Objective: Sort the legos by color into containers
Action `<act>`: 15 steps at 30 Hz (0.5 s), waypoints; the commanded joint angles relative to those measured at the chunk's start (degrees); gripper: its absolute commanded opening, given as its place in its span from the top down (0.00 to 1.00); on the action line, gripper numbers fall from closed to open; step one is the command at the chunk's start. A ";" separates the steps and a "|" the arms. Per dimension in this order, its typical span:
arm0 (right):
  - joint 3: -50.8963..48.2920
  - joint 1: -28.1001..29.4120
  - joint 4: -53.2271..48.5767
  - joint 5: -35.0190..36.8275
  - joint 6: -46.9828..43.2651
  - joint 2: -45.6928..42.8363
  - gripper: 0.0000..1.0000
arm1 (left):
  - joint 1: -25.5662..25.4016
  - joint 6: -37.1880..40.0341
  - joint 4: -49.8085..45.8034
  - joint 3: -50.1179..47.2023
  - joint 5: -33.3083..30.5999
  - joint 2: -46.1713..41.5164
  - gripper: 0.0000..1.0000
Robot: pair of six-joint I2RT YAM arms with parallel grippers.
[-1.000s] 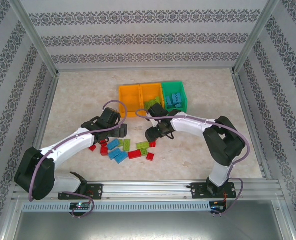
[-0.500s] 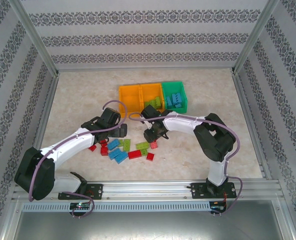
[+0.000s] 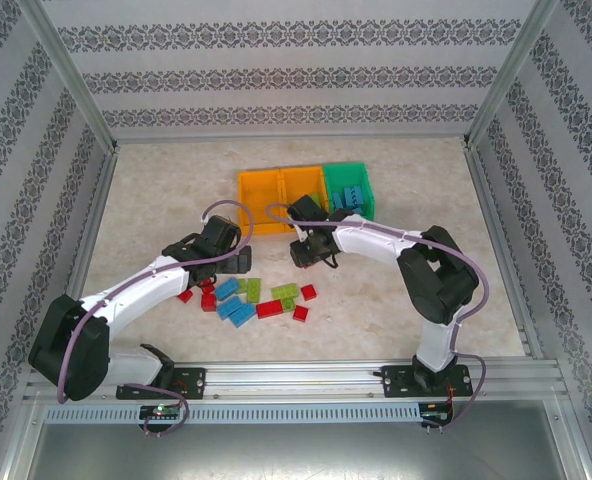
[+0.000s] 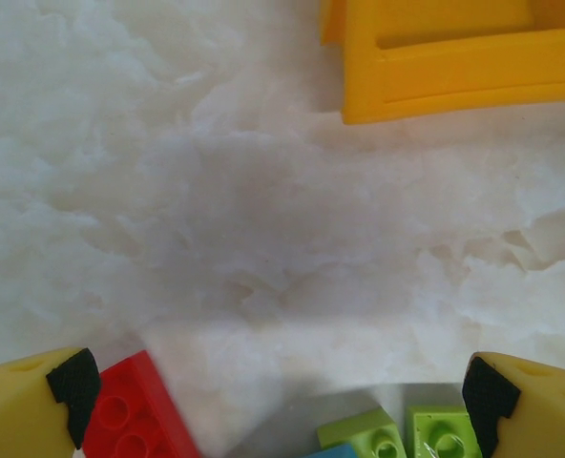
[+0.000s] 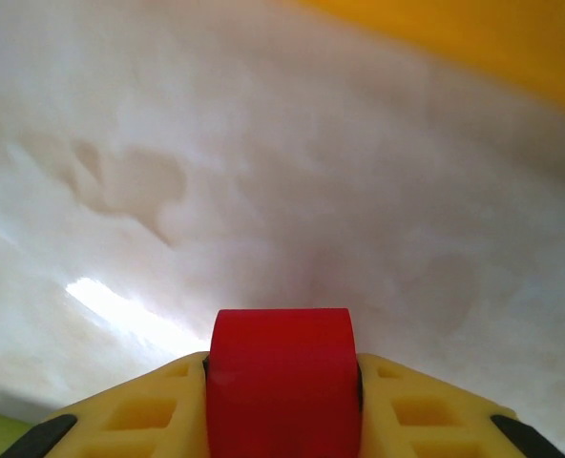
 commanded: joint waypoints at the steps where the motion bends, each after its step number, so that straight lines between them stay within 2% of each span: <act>1: 4.18 -0.86 5.56 -7.01 6.10 -2.19 0.70 | 0.91 -4.09 -3.47 -0.55 -4.80 -1.64 0.01; 8: 12.23 -2.57 13.14 -15.57 15.35 2.75 0.69 | 1.35 -6.13 -3.37 -1.32 -5.04 -1.95 0.01; 15: 24.01 -3.22 12.54 -15.95 20.69 12.40 0.67 | 1.76 -6.63 -5.00 -1.21 -5.75 -1.66 0.01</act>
